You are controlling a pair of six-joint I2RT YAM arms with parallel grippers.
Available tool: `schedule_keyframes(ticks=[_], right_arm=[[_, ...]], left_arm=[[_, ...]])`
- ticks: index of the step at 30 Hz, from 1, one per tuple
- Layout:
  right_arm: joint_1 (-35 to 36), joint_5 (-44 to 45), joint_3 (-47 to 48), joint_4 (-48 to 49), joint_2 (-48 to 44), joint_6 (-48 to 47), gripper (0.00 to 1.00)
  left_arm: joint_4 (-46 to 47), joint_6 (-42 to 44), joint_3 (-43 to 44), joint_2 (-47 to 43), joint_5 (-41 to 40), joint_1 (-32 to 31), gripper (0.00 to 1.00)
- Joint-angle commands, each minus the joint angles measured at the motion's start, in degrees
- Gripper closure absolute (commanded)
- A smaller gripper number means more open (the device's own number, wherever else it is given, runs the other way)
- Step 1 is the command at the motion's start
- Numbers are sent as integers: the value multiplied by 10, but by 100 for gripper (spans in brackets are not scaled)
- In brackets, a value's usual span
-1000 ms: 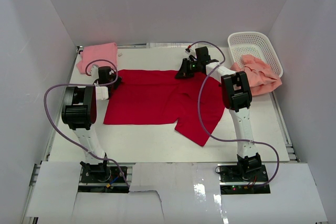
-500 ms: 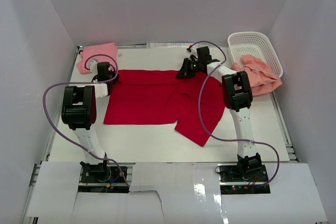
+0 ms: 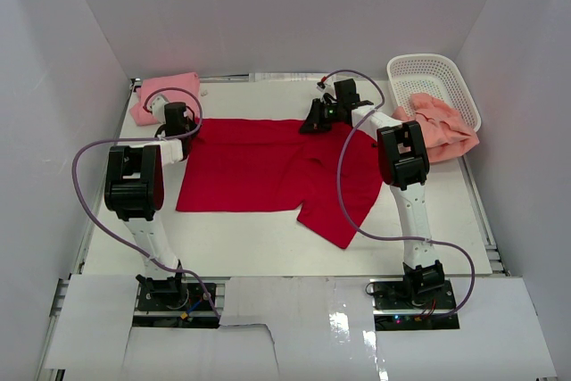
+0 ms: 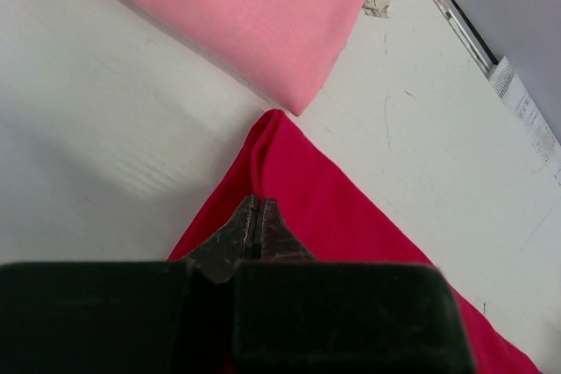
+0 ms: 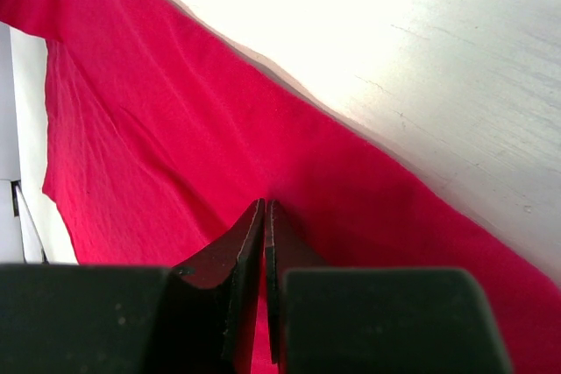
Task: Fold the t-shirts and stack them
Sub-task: Fold the flattened tshirt in 1/3 of the way, then grap the side of the flattened tshirt closest away from the robot with both arms
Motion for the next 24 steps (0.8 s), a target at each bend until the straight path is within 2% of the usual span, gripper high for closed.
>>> schedule_keyframes(ticks=[1, 8, 10, 11, 13, 14, 18, 21, 24], right_arm=[[-7, -3, -5, -12, -22, -10, 90], [-8, -3, -5, -12, -23, -10, 90], [-8, -4, -2, -12, -22, -8, 90], [-8, -5, -2, -12, -22, -8, 90], [-8, -5, -2, -12, -22, -7, 90], [-8, -4, -2, -12, -23, -7, 90], [-8, -3, -3, -13, -25, -9, 90], [-9, -3, -9, -13, -31, -10, 90], [-9, 6, -20, -13, -43, -16, 90]], left_arm=[[0, 31, 29, -11, -14, 1, 100], [-2, 60, 34, -4, -29, 1, 99], [-4, 65, 34, -1, -34, 1, 86], [-9, 66, 35, 0, -40, 1, 70], [-20, 66, 35, 2, -48, 1, 57], [-28, 64, 36, 4, -55, 1, 44], [-86, 38, 59, 13, -110, 16, 32], [-103, 28, 65, 6, -99, 37, 32], [-88, 67, 78, -10, -77, 36, 32]])
